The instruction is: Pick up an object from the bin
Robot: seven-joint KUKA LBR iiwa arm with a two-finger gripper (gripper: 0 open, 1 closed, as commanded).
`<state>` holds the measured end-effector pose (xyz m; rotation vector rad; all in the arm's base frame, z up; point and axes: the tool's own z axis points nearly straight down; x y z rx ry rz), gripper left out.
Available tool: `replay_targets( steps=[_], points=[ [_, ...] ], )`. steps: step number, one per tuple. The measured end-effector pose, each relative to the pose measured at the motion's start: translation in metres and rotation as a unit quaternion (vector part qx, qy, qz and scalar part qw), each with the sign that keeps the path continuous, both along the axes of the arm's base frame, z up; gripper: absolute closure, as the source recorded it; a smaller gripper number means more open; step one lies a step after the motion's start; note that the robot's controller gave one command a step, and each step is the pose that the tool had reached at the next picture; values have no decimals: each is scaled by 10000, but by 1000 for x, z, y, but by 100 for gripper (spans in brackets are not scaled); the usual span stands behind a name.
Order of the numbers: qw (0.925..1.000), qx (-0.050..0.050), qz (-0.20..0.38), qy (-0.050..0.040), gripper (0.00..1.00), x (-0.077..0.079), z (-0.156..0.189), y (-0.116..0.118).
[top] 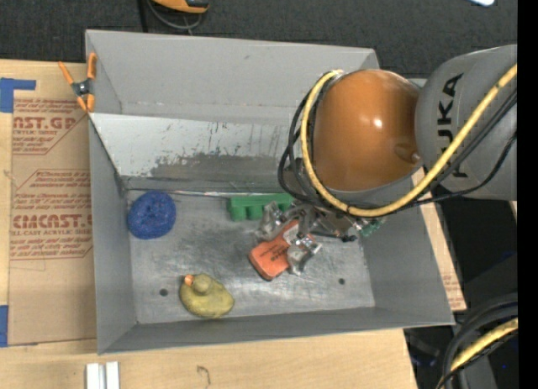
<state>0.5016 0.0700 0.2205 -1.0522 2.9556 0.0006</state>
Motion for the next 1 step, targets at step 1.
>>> replay_targets(
  steps=[1],
  points=[
    [10000, 0, -1, 9, 100, 0, -1, 0]
  ],
)
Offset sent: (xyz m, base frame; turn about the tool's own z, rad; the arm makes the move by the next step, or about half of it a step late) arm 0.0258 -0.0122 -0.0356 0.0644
